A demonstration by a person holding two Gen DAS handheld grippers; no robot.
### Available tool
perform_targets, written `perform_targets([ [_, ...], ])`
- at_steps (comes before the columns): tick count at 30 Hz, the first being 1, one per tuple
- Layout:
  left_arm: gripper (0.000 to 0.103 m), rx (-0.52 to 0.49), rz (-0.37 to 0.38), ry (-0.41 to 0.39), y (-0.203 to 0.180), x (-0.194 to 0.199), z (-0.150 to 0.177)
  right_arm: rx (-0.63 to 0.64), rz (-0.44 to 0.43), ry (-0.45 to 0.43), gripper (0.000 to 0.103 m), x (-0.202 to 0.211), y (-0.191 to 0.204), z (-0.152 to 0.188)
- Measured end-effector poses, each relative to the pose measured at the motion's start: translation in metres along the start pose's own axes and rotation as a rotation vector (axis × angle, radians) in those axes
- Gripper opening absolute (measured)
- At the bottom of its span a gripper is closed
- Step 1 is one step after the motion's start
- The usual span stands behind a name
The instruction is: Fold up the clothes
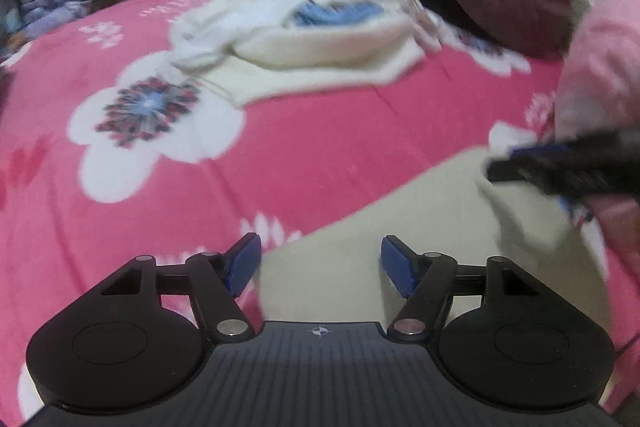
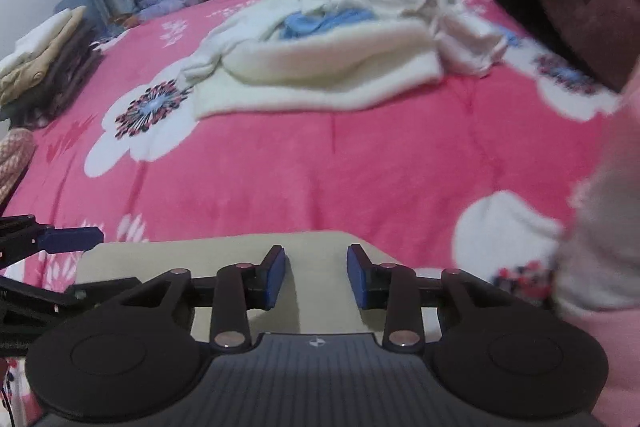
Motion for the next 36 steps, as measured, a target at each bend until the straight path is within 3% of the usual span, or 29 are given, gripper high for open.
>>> perform_targets([
  [3, 0.069, 0.071, 0.028, 0.009, 0.001, 0.013, 0.01, 0.009, -0.049, -0.012, 0.038, 0.035, 0.004, 0.014],
  [5, 0.069, 0.103, 0.045, 0.05, -0.001, 0.006, 0.025, 0.034, -0.069, 0.045, 0.04, 0.033, 0.004, 0.036],
  [7, 0.069, 0.108, 0.027, 0.081, -0.004, 0.0, 0.039, 0.069, -0.033, 0.125, 0.042, 0.012, 0.002, 0.066],
  [12, 0.07, 0.169, -0.011, 0.029, -0.005, 0.027, 0.058, -0.015, -0.059, 0.048, 0.042, 0.041, -0.006, 0.071],
  [14, 0.07, 0.218, 0.004, 0.048, -0.008, 0.037, 0.068, -0.018, -0.124, 0.016, 0.042, 0.064, -0.004, 0.08],
  [18, 0.071, 0.238, 0.05, 0.077, -0.019, 0.034, 0.089, 0.075, -0.187, 0.102, 0.045, 0.073, 0.009, 0.135],
  [20, 0.076, 0.244, 0.05, 0.062, -0.018, 0.03, 0.093, 0.089, -0.167, 0.055, 0.045, 0.079, 0.009, 0.156],
  [24, 0.076, 0.29, 0.053, 0.061, -0.011, 0.033, 0.087, -0.033, -0.17, 0.065, 0.045, 0.089, -0.007, 0.14],
  [28, 0.076, 0.313, 0.105, 0.078, -0.004, 0.031, 0.083, -0.212, -0.159, -0.037, 0.056, 0.087, -0.047, 0.106],
  [30, 0.076, 0.335, 0.169, 0.089, -0.001, 0.023, 0.082, -0.304, -0.173, -0.012, 0.068, 0.062, -0.07, 0.092],
  [36, 0.076, 0.392, 0.267, 0.075, 0.01, 0.003, 0.078, -0.344, -0.264, 0.139, 0.075, -0.011, -0.081, 0.081],
])
Point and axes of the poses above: each gripper's, at about its wrist camera, not at the fingertips, and x roughly against the way its jaws point, y to its left, z to its underside, the point moved 5 cm from there along -x, roughly the way its jaws point, and after that the axes turned 9 degrees about z, right-handed, at the moved point
